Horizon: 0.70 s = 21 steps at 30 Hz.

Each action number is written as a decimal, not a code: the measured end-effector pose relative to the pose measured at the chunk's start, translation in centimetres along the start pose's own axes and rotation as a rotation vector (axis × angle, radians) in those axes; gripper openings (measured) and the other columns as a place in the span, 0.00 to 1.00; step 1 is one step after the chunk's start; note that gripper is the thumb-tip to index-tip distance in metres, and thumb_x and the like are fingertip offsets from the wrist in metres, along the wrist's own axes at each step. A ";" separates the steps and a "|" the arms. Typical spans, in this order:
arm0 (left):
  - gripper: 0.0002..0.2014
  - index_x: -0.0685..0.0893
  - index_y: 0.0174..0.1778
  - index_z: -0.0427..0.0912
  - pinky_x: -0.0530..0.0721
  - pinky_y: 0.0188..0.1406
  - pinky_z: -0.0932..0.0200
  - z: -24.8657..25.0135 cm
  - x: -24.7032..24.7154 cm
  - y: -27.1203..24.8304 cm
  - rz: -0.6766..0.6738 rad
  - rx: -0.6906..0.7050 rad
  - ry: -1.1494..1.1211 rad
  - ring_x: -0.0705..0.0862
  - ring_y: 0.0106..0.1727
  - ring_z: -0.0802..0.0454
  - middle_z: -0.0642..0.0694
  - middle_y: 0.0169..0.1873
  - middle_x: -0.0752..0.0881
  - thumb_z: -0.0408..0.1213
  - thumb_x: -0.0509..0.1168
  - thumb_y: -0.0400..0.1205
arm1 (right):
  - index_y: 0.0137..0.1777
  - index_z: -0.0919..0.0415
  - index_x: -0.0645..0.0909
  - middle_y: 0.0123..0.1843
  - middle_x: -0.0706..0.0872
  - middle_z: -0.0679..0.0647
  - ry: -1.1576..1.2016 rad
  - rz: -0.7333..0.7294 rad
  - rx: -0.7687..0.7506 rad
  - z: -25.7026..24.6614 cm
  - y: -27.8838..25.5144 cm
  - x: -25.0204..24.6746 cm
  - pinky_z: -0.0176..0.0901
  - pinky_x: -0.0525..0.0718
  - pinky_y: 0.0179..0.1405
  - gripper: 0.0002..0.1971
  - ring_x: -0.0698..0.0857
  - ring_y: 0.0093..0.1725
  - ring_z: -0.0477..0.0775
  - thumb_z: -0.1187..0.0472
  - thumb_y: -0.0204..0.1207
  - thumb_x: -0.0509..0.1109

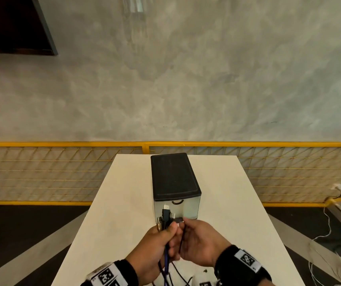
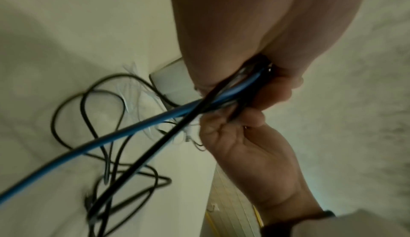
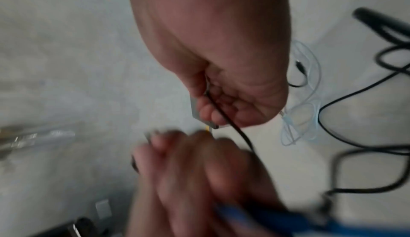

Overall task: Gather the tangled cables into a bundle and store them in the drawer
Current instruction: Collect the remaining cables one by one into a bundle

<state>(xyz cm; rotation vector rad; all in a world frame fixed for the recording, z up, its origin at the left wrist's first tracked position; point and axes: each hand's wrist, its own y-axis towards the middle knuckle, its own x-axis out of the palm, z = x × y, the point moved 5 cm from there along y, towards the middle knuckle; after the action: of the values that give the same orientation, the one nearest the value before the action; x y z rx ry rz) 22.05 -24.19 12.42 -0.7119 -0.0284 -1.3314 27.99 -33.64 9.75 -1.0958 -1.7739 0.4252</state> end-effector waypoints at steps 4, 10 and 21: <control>0.15 0.76 0.38 0.40 0.70 0.22 0.63 0.0 -2.3 -2.6 -0.057 -0.192 0.181 0.67 0.18 0.55 0.47 0.20 0.69 0.47 0.65 0.84 | 0.34 0.61 0.76 0.21 0.76 0.51 0.188 0.166 -0.110 -2.3 2.1 -2.1 0.40 0.74 0.30 0.18 0.73 0.22 0.50 0.59 0.85 0.55; 0.25 0.76 0.29 0.43 0.71 0.26 0.58 2.4 -5.3 -4.7 -0.035 -0.089 0.334 0.70 0.19 0.54 0.46 0.20 0.72 0.63 0.72 0.71 | 0.40 0.60 0.77 0.21 0.79 0.52 0.224 0.174 -0.130 -3.9 2.3 -3.7 0.37 0.80 0.21 0.16 0.77 0.18 0.49 0.61 0.87 0.54; 0.10 0.87 0.50 0.40 0.84 0.32 0.59 0.4 -0.4 3.0 0.164 0.145 0.345 0.90 0.36 0.53 0.45 0.40 0.92 0.34 0.75 0.75 | 0.47 0.57 0.89 0.49 0.92 0.58 -0.005 0.016 -0.075 1.6 0.0 2.2 0.53 0.86 0.44 0.16 0.88 0.48 0.61 0.53 0.82 0.60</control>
<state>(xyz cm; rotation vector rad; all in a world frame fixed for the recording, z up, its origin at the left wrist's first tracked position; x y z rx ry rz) 24.77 -23.45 11.14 -0.3479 0.2050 -1.2639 26.37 -31.53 10.25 -1.1625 -1.7991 0.3737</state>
